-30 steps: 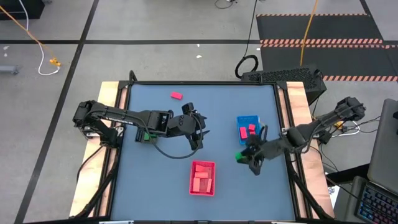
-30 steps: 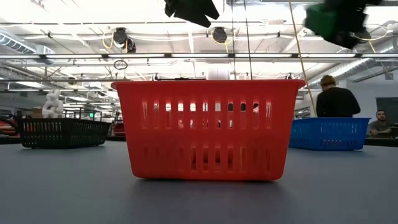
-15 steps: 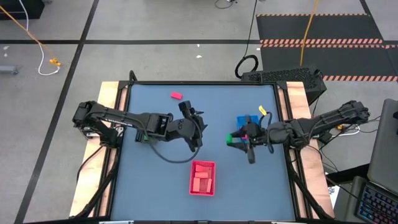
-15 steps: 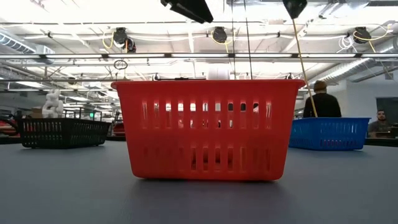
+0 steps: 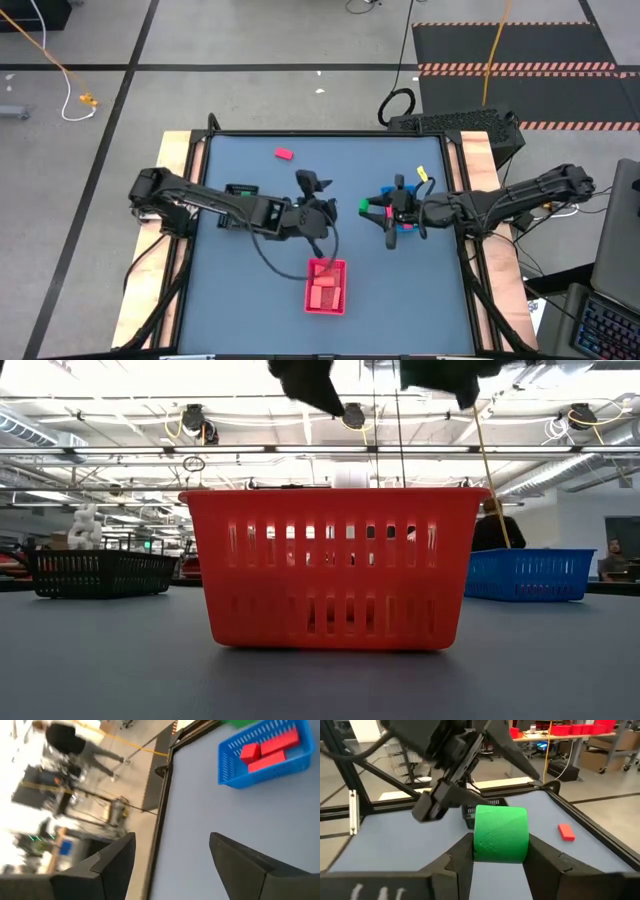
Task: Sort & place blocks by color
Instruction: Put the green block into the black bin
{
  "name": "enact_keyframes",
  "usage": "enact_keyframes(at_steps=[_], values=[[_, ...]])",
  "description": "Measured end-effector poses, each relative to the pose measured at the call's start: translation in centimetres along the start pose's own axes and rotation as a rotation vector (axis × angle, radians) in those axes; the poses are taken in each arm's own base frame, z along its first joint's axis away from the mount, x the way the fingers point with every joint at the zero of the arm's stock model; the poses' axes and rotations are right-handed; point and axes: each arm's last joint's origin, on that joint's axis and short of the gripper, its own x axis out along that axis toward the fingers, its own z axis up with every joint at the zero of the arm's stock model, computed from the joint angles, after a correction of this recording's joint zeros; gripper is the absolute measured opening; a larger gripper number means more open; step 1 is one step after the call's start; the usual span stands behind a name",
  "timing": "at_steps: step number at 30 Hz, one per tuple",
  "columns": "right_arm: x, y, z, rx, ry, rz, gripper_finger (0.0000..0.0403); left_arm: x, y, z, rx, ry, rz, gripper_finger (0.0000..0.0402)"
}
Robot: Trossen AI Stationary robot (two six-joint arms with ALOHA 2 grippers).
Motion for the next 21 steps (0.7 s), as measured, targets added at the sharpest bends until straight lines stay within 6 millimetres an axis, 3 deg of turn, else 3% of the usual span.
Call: enact_keyframes(at_steps=[4, 8, 16, 21], values=[[0.2, -0.6, -1.3, -0.032, -0.006, -0.012, 0.0132, 2.3, -2.2, -0.1, 0.211, 0.029, 0.027, 0.0255], [0.0, -1.5, -1.3, -0.044, 0.007, -0.028, 0.0132, 4.4, -3.9, -0.6, 0.429, 0.093, 0.073, 0.0255], [-0.3, -2.4, -1.4, -0.043, 0.047, -0.07, 0.0132, 5.9, -4.0, -0.9, 0.251, 0.132, 0.16, 0.0255], [-0.2, -2.5, -1.4, -0.027, 0.046, -0.074, 0.0132, 5.2, -4.3, 0.3, 0.196, -0.008, 0.07, 0.0255]])
